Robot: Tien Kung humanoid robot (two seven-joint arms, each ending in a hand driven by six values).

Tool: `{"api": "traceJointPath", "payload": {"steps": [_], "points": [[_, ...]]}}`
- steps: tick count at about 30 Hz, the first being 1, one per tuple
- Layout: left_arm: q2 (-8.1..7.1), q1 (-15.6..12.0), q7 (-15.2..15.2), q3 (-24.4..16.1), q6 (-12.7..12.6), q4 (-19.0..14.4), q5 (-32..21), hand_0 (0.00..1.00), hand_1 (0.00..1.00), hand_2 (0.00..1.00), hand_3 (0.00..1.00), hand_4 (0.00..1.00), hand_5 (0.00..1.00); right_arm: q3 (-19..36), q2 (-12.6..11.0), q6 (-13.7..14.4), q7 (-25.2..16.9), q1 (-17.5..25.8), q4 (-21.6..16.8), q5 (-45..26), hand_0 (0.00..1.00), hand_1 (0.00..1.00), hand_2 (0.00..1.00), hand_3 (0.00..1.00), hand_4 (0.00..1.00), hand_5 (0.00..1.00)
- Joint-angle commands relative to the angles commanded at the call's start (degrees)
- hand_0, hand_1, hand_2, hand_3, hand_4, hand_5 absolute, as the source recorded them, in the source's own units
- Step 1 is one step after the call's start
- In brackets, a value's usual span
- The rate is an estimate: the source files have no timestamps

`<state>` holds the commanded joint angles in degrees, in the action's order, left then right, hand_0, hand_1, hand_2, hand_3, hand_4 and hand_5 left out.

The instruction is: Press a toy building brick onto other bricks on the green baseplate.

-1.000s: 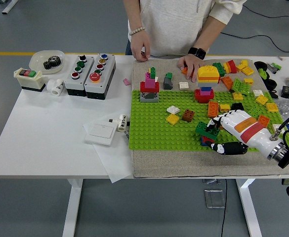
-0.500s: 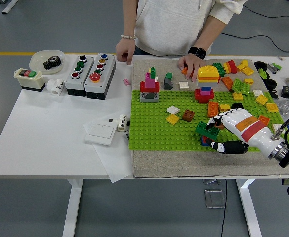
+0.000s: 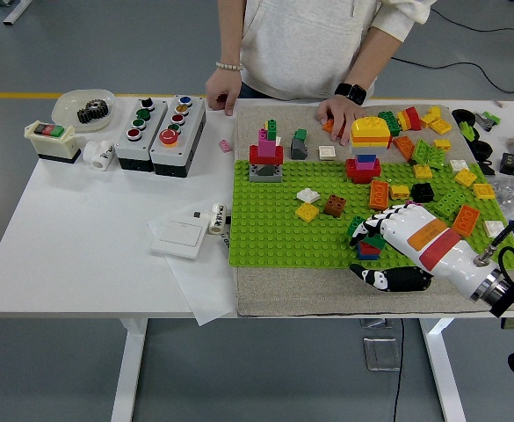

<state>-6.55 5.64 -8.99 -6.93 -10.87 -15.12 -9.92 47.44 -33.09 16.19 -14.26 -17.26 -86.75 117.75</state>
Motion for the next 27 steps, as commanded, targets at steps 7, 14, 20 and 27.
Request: {"api": "traceJointPath", "payload": {"steps": [7, 14, 20, 27], "points": [[-0.01, -0.2, -0.1, -0.2, 0.0, 0.0, 0.4, 0.524, 0.617, 0.777, 0.797, 0.843, 0.827, -1.6, 0.1, -0.2, 0.1, 1.1, -0.1, 0.0, 0.52, 0.51, 0.557, 0.543, 0.71, 0.478], [-0.03, -0.3, -0.3, -0.5, 0.0, 0.0, 0.9, 0.523, 0.617, 0.777, 0.797, 0.842, 0.827, -3.4, 0.6, -0.2, 0.0, 1.8, 0.6, -0.1, 0.52, 0.51, 0.557, 0.543, 0.71, 0.478], [-0.05, -0.5, -0.4, -0.8, -0.1, 0.0, 1.4, 0.523, 0.616, 0.777, 0.797, 0.842, 0.827, -4.4, 0.9, -0.2, -0.2, 1.3, 2.1, -1.0, 0.52, 0.509, 0.556, 0.542, 0.71, 0.476], [-0.11, -0.4, -0.5, -0.8, 0.0, 0.0, 1.6, 0.523, 0.617, 0.777, 0.797, 0.842, 0.826, -4.8, 1.3, -0.3, -0.1, 0.4, 4.1, -1.6, 0.52, 0.51, 0.556, 0.542, 0.71, 0.477]]}}
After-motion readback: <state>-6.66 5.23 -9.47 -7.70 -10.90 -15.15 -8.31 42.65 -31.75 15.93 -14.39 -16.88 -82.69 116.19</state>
